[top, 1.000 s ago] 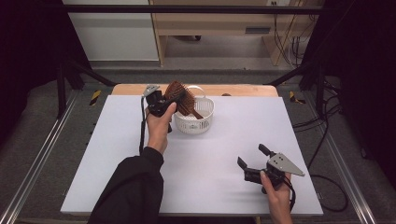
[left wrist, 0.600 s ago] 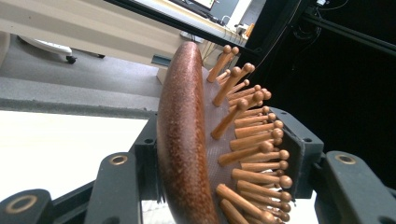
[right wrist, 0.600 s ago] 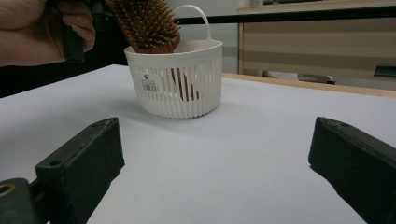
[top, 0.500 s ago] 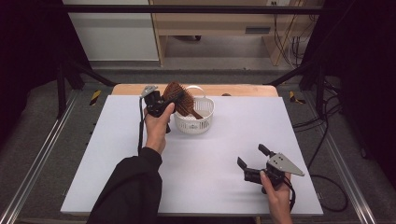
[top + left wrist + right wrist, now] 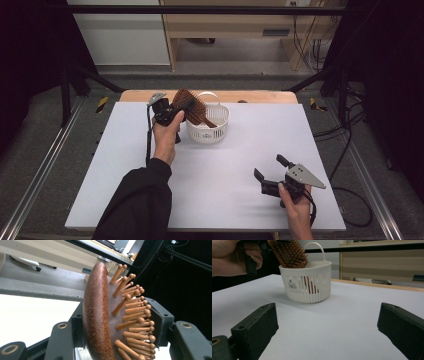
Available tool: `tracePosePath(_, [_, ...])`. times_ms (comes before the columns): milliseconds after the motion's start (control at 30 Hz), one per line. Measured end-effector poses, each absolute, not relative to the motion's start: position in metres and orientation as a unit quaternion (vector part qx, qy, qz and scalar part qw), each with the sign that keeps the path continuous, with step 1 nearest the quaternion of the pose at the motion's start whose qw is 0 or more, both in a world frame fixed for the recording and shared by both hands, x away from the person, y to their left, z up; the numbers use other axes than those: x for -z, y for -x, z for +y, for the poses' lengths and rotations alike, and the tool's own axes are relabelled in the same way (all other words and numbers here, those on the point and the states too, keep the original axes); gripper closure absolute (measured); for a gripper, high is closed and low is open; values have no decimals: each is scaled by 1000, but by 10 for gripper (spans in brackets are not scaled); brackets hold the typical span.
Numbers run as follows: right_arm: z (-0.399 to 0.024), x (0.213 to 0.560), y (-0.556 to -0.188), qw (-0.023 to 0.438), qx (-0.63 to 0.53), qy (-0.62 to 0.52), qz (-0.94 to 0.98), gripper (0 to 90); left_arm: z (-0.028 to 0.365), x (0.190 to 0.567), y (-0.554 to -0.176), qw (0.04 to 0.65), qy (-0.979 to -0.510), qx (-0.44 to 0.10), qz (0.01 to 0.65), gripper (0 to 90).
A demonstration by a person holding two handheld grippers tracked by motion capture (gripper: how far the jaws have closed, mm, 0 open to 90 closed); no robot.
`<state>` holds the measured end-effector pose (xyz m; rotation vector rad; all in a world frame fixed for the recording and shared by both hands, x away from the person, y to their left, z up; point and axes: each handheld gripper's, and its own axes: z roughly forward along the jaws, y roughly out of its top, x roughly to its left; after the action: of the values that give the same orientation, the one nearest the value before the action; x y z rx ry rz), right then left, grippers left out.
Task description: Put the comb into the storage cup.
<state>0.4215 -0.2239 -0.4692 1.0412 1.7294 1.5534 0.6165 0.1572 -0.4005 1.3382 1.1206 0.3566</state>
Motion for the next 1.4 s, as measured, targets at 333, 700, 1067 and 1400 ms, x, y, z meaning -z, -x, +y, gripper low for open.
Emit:
tracePosePath(333, [-223,469,-422,292,-583,-391,650,35,160,402,-616,626,-585,-157,491,430])
tracePosePath(700, [-223,470,-422,292,-582,-390,651,35,162,403,-617,627,-585,-155,491,427])
tracePosePath(1067, [-223,470,-422,292,-582,-390,652,35,165,405,-617,625,-584,-154,495,420])
tracePosePath(1400, [-223,470,-422,294,-579,-388,654,34,167,407,-618,626,-585,-154,492,417])
